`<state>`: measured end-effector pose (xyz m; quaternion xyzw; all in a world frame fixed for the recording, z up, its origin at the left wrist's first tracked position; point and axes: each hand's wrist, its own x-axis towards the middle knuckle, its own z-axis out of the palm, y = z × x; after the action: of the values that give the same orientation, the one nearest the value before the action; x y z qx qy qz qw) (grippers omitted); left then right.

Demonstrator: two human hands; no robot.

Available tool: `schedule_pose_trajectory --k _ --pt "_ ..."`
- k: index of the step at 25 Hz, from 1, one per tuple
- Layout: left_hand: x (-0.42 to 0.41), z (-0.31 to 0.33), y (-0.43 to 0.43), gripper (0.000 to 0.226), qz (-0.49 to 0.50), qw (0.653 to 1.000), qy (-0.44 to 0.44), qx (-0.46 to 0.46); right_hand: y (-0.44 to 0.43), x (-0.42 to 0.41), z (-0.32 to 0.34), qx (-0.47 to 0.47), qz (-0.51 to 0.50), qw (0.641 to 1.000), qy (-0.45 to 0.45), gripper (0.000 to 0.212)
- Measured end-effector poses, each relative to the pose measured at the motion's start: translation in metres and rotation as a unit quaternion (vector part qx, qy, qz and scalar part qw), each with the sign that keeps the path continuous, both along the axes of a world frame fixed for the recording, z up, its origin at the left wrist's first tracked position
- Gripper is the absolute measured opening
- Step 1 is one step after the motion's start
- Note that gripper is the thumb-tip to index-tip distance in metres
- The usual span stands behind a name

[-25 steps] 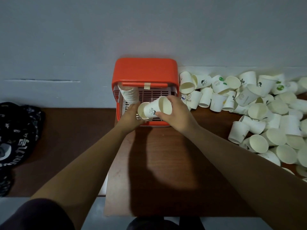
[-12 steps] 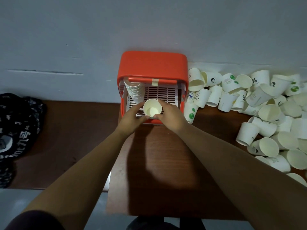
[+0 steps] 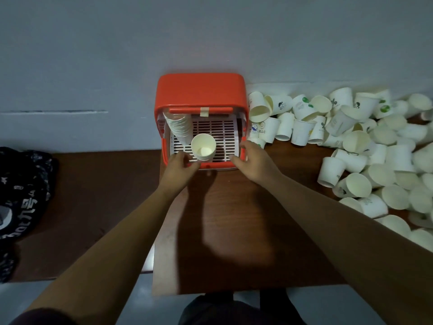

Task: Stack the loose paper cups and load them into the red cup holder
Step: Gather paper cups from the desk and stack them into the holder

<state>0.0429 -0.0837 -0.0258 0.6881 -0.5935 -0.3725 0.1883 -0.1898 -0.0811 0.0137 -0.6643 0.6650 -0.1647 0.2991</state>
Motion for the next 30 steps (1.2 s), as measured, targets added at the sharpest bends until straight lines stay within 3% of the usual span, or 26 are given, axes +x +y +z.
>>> schedule_pose_trajectory --k 8,16,20,22,26,28,30 --pt "-0.122 0.059 0.059 0.024 -0.139 0.989 -0.029 -0.033 0.094 -0.187 0.025 -0.013 -0.08 0.991 0.102 0.056" --pt "-0.325 0.062 0.123 0.046 -0.248 0.967 -0.059 -0.007 0.215 -0.353 0.021 -0.054 -0.126 0.985 0.108 0.047" --pt "-0.388 0.038 0.136 0.075 -0.278 0.954 -0.112 -0.002 0.256 -0.385 0.013 -0.028 -0.117 0.986 0.119 0.051" --pt "-0.407 0.025 0.142 0.085 -0.285 0.949 -0.133 0.011 0.273 -0.384 -0.002 0.001 -0.082 0.991 0.109 0.064" --pt "-0.416 0.002 0.143 0.089 -0.281 0.947 -0.155 0.011 0.282 -0.372 -0.037 0.023 0.01 0.982 0.186 0.081" --pt "-0.414 -0.008 0.143 0.081 -0.295 0.942 -0.162 0.008 0.281 -0.369 -0.05 0.035 0.038 0.969 0.243 0.075" --pt "-0.411 -0.013 0.146 0.071 -0.305 0.937 -0.17 -0.002 0.28 -0.366 -0.058 0.024 0.047 0.954 0.295 0.054"
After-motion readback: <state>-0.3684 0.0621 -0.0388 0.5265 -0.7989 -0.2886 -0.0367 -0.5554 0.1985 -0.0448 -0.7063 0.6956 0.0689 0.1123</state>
